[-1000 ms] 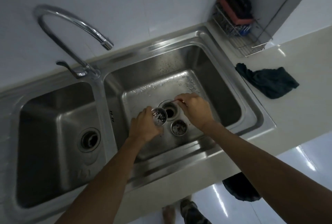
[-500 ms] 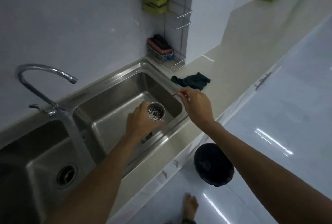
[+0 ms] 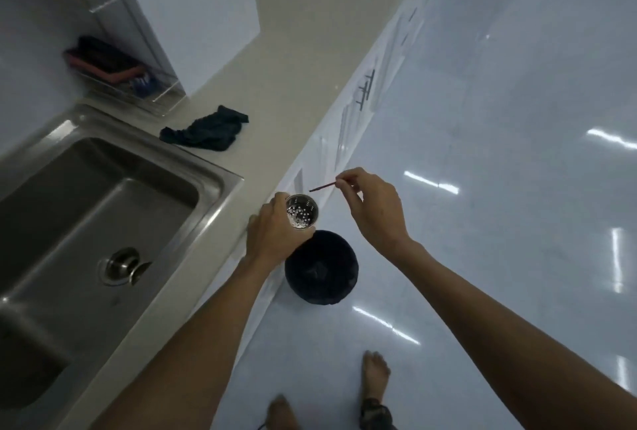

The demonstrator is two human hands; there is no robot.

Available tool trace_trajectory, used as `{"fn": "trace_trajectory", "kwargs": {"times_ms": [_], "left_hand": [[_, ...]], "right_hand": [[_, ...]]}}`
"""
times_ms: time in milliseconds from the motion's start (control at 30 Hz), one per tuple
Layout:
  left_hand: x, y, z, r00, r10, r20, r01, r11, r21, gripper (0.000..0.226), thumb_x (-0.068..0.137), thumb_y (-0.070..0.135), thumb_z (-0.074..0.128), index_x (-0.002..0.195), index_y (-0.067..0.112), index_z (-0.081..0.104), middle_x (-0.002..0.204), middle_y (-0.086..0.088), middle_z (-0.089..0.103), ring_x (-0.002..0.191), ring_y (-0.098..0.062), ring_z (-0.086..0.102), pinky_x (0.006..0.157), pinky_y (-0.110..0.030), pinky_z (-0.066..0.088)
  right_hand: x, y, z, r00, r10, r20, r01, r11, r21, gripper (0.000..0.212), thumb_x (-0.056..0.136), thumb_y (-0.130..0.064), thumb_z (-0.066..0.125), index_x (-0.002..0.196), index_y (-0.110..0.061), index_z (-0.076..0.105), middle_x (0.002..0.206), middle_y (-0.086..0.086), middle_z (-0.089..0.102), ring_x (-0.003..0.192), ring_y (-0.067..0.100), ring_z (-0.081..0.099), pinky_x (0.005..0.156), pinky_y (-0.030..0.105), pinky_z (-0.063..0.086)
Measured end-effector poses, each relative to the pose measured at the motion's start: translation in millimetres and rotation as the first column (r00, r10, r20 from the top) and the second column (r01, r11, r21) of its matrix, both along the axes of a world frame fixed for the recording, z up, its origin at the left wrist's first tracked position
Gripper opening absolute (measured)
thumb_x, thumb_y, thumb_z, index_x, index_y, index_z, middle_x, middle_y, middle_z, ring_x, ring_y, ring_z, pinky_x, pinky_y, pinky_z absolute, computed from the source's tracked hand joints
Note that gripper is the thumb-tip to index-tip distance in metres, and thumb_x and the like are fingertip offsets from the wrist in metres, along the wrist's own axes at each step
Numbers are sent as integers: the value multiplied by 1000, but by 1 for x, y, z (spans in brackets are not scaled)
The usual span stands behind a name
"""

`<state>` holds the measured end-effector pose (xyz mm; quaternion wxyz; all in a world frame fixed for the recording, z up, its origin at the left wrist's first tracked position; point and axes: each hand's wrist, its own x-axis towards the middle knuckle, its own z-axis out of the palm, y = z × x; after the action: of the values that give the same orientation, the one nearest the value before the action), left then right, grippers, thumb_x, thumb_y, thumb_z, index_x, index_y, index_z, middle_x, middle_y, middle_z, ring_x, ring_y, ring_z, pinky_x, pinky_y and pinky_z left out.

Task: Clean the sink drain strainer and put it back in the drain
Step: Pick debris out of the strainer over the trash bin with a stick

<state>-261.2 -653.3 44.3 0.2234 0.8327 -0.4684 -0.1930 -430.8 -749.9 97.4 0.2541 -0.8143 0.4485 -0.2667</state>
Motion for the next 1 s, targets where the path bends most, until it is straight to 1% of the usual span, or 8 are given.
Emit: {"fn": "trace_trajectory", "kwargs": {"times_ms": [100, 233, 333, 433, 567, 733, 867, 1000], "left_hand": [[-28, -24, -49, 999, 10, -45, -8, 999, 50, 75, 68, 64, 77, 124, 26, 45, 117, 1, 68, 105, -28, 64, 95, -47, 50], [-60, -43, -127, 989, 64, -131, -46, 989, 140, 67, 67, 59, 76, 119, 30, 45, 112, 5, 68, 100, -27, 65, 92, -48, 52], [-74, -46, -188, 980, 103, -172, -76, 985, 156, 65, 68, 53, 79, 120, 31, 46, 114, 8, 68, 101, -24, 66, 84, -40, 54], [-79, -45, -244, 970, 123, -211, -96, 987, 132, 68, 70, 43, 84, 126, 27, 49, 123, 6, 61, 109, -17, 60, 87, -35, 53], [-75, -41, -310, 980, 66, -189, -47, 993, 105, 72, 71, 33, 88, 132, 18, 53, 128, -2, 58, 115, -17, 55, 90, -28, 49], [-62, -34, -371, 975, -12, -222, 28, 997, 70, 70, 74, 32, 88, 134, 19, 54, 130, 2, 62, 116, -13, 60, 93, -23, 52], [-53, -33, -403, 982, -9, -187, 19, 998, 53, 71, 74, 35, 90, 134, 20, 54, 129, 5, 64, 116, -10, 60, 95, -22, 52], [-43, -37, -426, 987, -33, -157, 45, 997, 71, 76, 73, 32, 90, 138, 18, 53, 133, 1, 63, 120, -15, 61, 99, -28, 53]], "right_hand": [[-29, -17, -49, 1000, -16, -14, 17, 996, 89, 20, 102, -39, 55, 110, -26, 68, 98, -14, 72, 90, 7, 64, 78, 37, 55], [-54, -32, -129, 999, -29, -27, 34, 975, 219, 17, 102, -40, 55, 106, -29, 67, 96, -18, 71, 89, 4, 63, 77, 34, 54], [-66, -35, -194, 999, -26, -43, 38, 950, 310, 14, 102, -37, 55, 105, -29, 67, 95, -18, 70, 89, 5, 64, 75, 32, 54], [-70, -30, -255, 999, 0, -53, 20, 929, 370, 15, 102, -36, 55, 106, -28, 67, 93, -15, 72, 86, 7, 65, 73, 34, 55], [-63, -17, -330, 999, -1, -45, 19, 916, 400, 16, 102, -36, 57, 107, -27, 69, 91, -13, 73, 81, 7, 66, 71, 33, 56], [-41, -2, -410, 998, 52, -46, -32, 934, 356, 19, 104, -33, 53, 110, -26, 69, 99, -12, 73, 83, 3, 61, 73, 20, 55], [-37, -2, -451, 995, -19, -95, 50, 943, 329, 22, 106, -33, 47, 113, -27, 67, 104, -11, 71, 94, 10, 60, 79, 25, 56], [-44, 10, -473, 995, -45, -89, 72, 938, 340, 23, 106, -32, 48, 115, -26, 68, 106, -9, 71, 96, 12, 60, 81, 29, 55]]}}
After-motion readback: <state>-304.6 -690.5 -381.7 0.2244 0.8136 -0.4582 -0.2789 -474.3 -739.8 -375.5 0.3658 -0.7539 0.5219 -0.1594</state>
